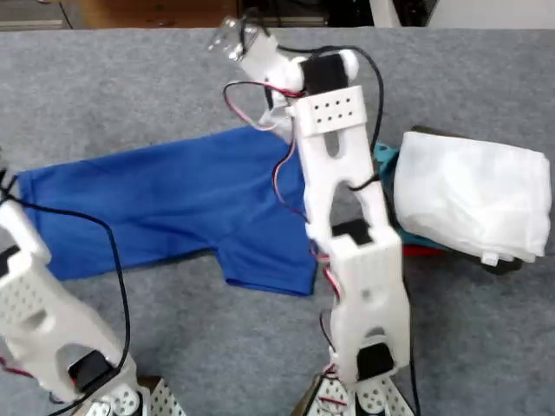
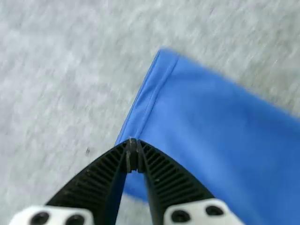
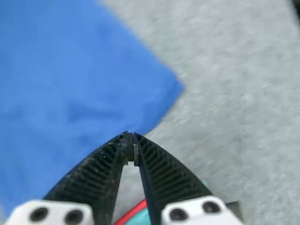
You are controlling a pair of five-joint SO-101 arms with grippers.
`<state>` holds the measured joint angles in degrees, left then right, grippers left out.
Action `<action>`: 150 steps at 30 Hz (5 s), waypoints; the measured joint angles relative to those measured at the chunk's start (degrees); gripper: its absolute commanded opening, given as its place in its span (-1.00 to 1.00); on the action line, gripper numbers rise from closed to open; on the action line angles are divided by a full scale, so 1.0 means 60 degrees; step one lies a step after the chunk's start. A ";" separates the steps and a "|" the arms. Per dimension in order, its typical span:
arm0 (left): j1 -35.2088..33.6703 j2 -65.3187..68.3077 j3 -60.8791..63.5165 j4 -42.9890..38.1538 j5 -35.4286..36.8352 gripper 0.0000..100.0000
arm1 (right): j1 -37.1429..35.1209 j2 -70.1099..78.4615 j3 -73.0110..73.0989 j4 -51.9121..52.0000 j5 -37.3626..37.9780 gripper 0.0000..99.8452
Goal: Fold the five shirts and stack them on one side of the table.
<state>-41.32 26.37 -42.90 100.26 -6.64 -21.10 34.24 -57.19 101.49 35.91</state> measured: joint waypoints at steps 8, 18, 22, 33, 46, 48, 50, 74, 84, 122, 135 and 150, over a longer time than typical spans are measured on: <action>-0.0410 -0.3121 0.6315 -0.3033 -0.0073 -0.96 | -0.0527 -0.3282 0.6330 -0.0571 0.1055 -0.93; -0.1553 -0.4234 1.2278 -0.7575 -0.0073 -0.96 | -0.1128 -0.6330 1.2073 -0.2227 0.2505 -0.69; -0.1875 -0.4264 1.3231 -0.8571 -0.0073 -0.96 | -0.2198 -0.7590 1.4051 -0.3179 0.2549 -0.69; -0.2066 -0.4469 1.3538 -0.9128 -0.0059 -0.96 | -0.3194 -0.6725 1.5927 -0.5978 0.2095 -0.58; -0.2066 -0.4469 1.3538 -0.9143 -0.0059 -0.96 | -0.3223 -0.3487 1.3626 -0.5626 0.2051 -0.58; -0.2066 -0.4469 1.3538 -0.9143 -0.0059 -0.96 | -0.3223 -0.3238 1.3348 -0.5480 0.2051 -0.62; -0.2066 -0.4469 1.3538 -0.9143 -0.0059 -0.96 | -0.3223 -0.3004 1.3026 -0.5245 0.2051 -0.71; -0.2066 -0.4469 1.3538 -0.9143 -0.0059 -0.96 | -0.2330 -0.0645 0.9099 -0.3062 0.1465 -0.99; -0.2066 -0.4469 1.3538 -0.9143 -0.0059 -0.96 | -0.2051 0.0718 0.4059 -0.0806 0.1465 -0.99; -0.2066 -0.4469 1.3538 -0.9143 -0.0059 -0.96 | -0.2286 0.3326 -0.2945 -0.0029 0.2974 -0.99; -0.2066 -0.4469 1.3538 -0.9143 -0.0059 -0.96 | -0.2168 0.3121 0.1392 -0.0879 0.2271 -0.99; -0.2066 -0.4469 1.3538 -0.9143 -0.0059 -0.96 | -0.1392 0.4205 -0.0777 -0.2667 0.2256 -0.99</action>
<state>-53.71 -0.44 38.33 45.41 -6.99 -29.45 59.47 -61.85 85.49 49.45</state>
